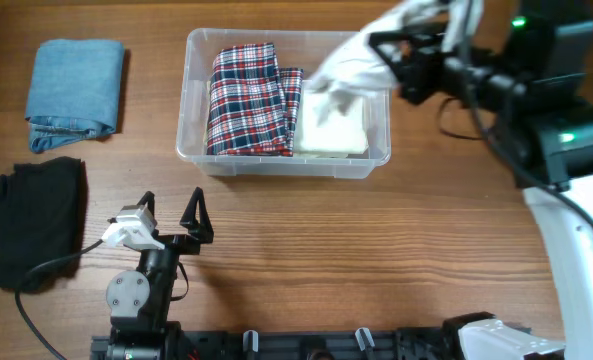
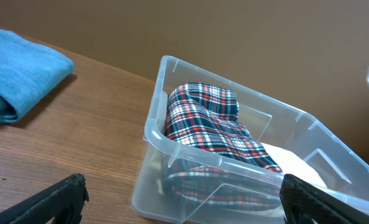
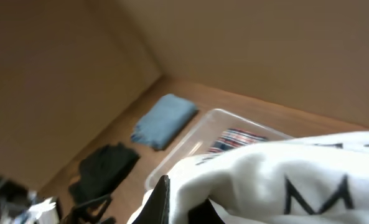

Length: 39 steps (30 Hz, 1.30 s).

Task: Pack container
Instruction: 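Carry the white T-shirt over the box with the right gripper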

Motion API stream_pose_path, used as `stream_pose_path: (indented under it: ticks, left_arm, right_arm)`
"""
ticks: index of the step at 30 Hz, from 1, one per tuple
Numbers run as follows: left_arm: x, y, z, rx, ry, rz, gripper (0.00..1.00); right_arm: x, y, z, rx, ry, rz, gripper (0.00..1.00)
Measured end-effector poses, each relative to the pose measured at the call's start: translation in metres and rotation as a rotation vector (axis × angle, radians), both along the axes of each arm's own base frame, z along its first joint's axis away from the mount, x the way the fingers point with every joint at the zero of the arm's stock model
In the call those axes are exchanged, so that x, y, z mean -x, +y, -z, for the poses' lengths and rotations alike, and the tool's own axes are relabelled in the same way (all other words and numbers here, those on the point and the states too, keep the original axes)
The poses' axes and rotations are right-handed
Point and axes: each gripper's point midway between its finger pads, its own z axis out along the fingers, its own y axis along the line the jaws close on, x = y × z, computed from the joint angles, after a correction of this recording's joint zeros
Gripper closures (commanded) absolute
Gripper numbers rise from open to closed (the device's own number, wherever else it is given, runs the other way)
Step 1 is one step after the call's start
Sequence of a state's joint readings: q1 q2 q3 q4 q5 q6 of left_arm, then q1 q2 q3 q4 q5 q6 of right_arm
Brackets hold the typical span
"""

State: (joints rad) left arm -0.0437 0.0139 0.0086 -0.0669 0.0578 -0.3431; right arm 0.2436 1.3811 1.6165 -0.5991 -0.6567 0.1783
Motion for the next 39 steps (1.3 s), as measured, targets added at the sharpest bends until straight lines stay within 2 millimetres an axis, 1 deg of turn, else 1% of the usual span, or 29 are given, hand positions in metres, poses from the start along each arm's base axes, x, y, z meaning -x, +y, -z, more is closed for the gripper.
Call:
stream_pose_path:
  ticks: [1, 3, 6, 7, 9, 11, 12, 14, 19, 21, 22, 24, 25, 28, 29, 32, 33, 35, 36, 37, 38, 39]
  left_arm:
    - [0.0, 0.0, 0.0, 0.0, 0.0, 0.0, 0.0]
    - [0.0, 0.0, 0.0, 0.0, 0.0, 0.0, 0.0]
    - [0.0, 0.0, 0.0, 0.0, 0.0, 0.0, 0.0]
    - [0.0, 0.0, 0.0, 0.0, 0.0, 0.0, 0.0]
    - [0.0, 0.0, 0.0, 0.0, 0.0, 0.0, 0.0]
    - [0.0, 0.0, 0.0, 0.0, 0.0, 0.0, 0.0]
    - [0.0, 0.0, 0.0, 0.0, 0.0, 0.0, 0.0]
    - [0.0, 0.0, 0.0, 0.0, 0.0, 0.0, 0.0]
    - [0.0, 0.0, 0.0, 0.0, 0.0, 0.0, 0.0]
    - [0.0, 0.0, 0.0, 0.0, 0.0, 0.0, 0.0]
    - [0.0, 0.0, 0.0, 0.0, 0.0, 0.0, 0.0]
    - [0.0, 0.0, 0.0, 0.0, 0.0, 0.0, 0.0]
    - [0.0, 0.0, 0.0, 0.0, 0.0, 0.0, 0.0]
    - [0.0, 0.0, 0.0, 0.0, 0.0, 0.0, 0.0]
    - [0.0, 0.0, 0.0, 0.0, 0.0, 0.0, 0.0]
    - [0.0, 0.0, 0.0, 0.0, 0.0, 0.0, 0.0]
    - [0.0, 0.0, 0.0, 0.0, 0.0, 0.0, 0.0]
    - [0.0, 0.0, 0.0, 0.0, 0.0, 0.0, 0.0]
    - [0.0, 0.0, 0.0, 0.0, 0.0, 0.0, 0.0]
    - [0.0, 0.0, 0.0, 0.0, 0.0, 0.0, 0.0]
    - [0.0, 0.0, 0.0, 0.0, 0.0, 0.0, 0.0]
    - [0.0, 0.0, 0.0, 0.0, 0.0, 0.0, 0.0]
  right_arm:
    - [0.003, 0.014, 0.0, 0.006, -0.018, -0.036, 0.96]
    - [0.006, 0.048, 0.008, 0.025, -0.051, -0.128, 0.96]
    - [0.007, 0.09, 0.032, 0.09, -0.107, -0.252, 0.96]
    - [0.009, 0.099, 0.039, 0.117, -0.131, -0.288, 0.96]
    - [0.014, 0.124, 0.061, 0.19, -0.196, -0.383, 0.95]
    - [0.018, 0.138, 0.075, 0.245, -0.263, -0.453, 0.96]
    - [0.018, 0.142, 0.081, 0.278, -0.311, -0.483, 0.96]
    - [0.016, 0.142, 0.084, 0.319, -0.38, -0.511, 0.96]
    - [0.016, 0.142, 0.084, 0.434, -0.623, -0.599, 0.96]
    - [0.015, 0.143, 0.081, 0.456, -0.696, -0.614, 0.96]
    - [0.013, 0.144, 0.076, 0.451, -0.727, -0.607, 0.96]
    - [0.006, 0.149, 0.058, 0.407, -0.769, -0.558, 0.96]
    - [-0.001, 0.152, 0.041, 0.351, -0.783, -0.501, 0.96]
    - [-0.016, 0.153, 0.014, 0.259, -0.745, -0.368, 0.96]
    - [-0.024, 0.151, 0.006, 0.229, -0.718, -0.301, 0.96]
    - [-0.043, 0.148, -0.007, 0.153, -0.635, -0.126, 0.96]
    - [-0.051, 0.148, -0.008, 0.133, -0.602, -0.067, 0.96]
    - [-0.067, 0.147, 0.001, 0.108, -0.523, 0.044, 0.96]
    - [-0.081, 0.147, 0.017, 0.105, -0.449, 0.136, 0.96]
    - [-0.087, 0.146, 0.025, 0.105, -0.418, 0.183, 0.96]
    - [-0.098, 0.143, 0.037, 0.11, -0.375, 0.279, 0.96]
    - [-0.103, 0.143, 0.047, 0.115, -0.348, 0.33, 0.95]
